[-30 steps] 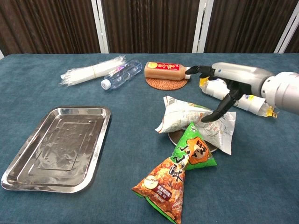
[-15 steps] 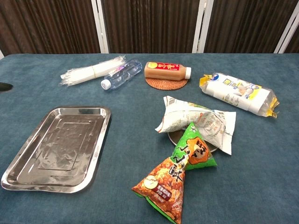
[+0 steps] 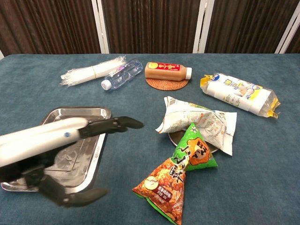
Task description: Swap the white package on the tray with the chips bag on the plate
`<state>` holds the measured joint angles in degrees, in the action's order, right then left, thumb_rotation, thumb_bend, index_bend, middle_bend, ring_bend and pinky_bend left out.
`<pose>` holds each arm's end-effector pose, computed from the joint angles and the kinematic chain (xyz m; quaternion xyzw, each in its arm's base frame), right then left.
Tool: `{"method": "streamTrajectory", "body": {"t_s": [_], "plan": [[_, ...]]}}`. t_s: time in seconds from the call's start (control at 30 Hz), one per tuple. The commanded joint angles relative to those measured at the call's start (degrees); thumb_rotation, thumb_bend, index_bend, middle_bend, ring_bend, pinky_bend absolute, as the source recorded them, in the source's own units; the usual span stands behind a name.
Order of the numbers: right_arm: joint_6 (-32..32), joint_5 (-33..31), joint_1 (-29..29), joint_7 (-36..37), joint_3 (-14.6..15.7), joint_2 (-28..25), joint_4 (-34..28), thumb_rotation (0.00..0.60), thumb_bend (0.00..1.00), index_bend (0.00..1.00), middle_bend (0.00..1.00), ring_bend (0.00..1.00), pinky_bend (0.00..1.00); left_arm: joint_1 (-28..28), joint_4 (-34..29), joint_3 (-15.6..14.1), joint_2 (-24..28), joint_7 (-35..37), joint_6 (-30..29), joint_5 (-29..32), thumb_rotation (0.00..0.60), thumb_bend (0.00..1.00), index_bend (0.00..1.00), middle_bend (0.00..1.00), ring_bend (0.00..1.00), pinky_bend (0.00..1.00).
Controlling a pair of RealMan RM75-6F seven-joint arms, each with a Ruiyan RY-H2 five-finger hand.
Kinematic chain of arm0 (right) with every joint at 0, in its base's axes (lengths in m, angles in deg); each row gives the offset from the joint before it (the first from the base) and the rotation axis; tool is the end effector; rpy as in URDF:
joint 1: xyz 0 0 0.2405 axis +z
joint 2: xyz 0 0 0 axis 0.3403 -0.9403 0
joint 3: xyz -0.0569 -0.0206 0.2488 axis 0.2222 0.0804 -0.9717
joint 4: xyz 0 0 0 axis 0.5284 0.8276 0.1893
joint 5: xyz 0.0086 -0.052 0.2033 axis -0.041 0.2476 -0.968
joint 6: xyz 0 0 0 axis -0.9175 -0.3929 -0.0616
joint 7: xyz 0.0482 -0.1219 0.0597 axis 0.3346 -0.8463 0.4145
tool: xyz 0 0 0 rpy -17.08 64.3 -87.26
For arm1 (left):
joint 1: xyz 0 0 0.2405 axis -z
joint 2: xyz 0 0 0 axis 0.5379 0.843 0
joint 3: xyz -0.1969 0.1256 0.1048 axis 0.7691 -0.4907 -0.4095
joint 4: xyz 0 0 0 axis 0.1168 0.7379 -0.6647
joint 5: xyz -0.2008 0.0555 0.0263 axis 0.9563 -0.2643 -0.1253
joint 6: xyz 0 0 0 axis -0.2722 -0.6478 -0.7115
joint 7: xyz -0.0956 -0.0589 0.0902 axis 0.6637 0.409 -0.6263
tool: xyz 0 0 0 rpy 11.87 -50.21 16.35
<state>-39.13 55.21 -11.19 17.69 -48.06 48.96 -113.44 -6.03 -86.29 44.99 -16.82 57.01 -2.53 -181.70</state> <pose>-0.2884 -0.1703 0.1537 0.6093 -0.4059 0.4390 0.5208 -0.1151 0.1799 -0.0136 -0.7362 -0.4924 -0.4427 0.1399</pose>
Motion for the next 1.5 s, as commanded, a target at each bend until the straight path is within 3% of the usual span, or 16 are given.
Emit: {"method": "streamTrajectory", "body": {"t_s": [0.03, 0.2, 0.37, 0.53, 0.7, 1.03, 1.23, 1.37, 1.5], "plan": [[1.73, -0.48, 0.01, 1.55, -0.35, -1.31, -0.79, 0.6, 0.17, 0.0, 0.0, 0.0, 0.0, 5.54, 2.4, 6.65, -10.12, -5.33, 5.19, 8.18, 0.6, 0.37, 0.0, 0.0, 0.0, 0.06], [4.23, -2.55, -0.19, 0.33, -0.97, -2.41, -2.3, 0.6, 0.17, 0.0, 0.0, 0.0, 0.0, 8.35, 9.31, 10.45, -17.23, -7.06, 5.3, 12.66, 0.6, 0.36, 0.0, 0.0, 0.0, 0.05], [5.27, -5.42, -0.53, -0.77, -2.84, -2.39, -3.46, 0.6, 0.17, 0.0, 0.0, 0.0, 0.0, 9.79, 13.7, 12.07, -21.34, -2.0, 5.33, 15.13, 0.6, 0.34, 0.0, 0.0, 0.0, 0.05], [8.03, -7.12, -0.02, -0.72, -3.7, -2.87, -3.49, 0.6, 0.17, 0.0, 0.0, 0.0, 0.0, 12.78, 19.63, 14.21, -26.24, -2.51, 6.02, 16.95, 0.6, 0.33, 0.0, 0.0, 0.0, 0.05], [9.22, -7.41, 0.19, 0.08, -4.0, -3.27, -3.38, 0.6, 0.17, 0.0, 0.0, 0.0, 0.0, 13.75, 21.9, 14.86, -27.94, -2.52, 6.29, 18.44, 0.6, 0.33, 0.0, 0.0, 0.0, 0.05], [10.34, -6.25, -0.24, 1.21, -4.35, -4.28, -3.74, 0.6, 0.17, 0.0, 0.0, 0.0, 0.0, 13.66, 23.26, 12.51, -30.6, -9.44, 2.19, 20.05, 0.6, 0.33, 0.0, 0.0, 0.0, 0.06], [9.93, -4.8, -0.85, 2.19, -4.31, -4.85, -3.97, 0.6, 0.17, 0.0, 0.0, 0.0, 0.0, 12.09, 23.75, 10.92, -32.08, -13.83, -0.59, 23.08, 0.6, 0.33, 0.01, 0.0, 0.0, 0.14], [9.97, -4.63, -1.1, 2.48, -4.49, -4.97, -4.03, 0.6, 0.17, 0.0, 0.0, 0.0, 0.0, 11.5, 22.88, 10.0, -32.15, -16.12, -2.01, 23.4, 0.6, 0.33, 0.07, 0.01, 0.04, 0.21], [9.96, -4.0, -1.29, 2.81, -4.5, -5.16, -4.13, 0.6, 0.17, 0.0, 0.0, 0.0, 0.0, 11.08, 22.59, 9.15, -32.36, -18.73, -3.45, 23.26, 0.6, 0.33, 0.2, 0.11, 0.15, 0.3]]}}
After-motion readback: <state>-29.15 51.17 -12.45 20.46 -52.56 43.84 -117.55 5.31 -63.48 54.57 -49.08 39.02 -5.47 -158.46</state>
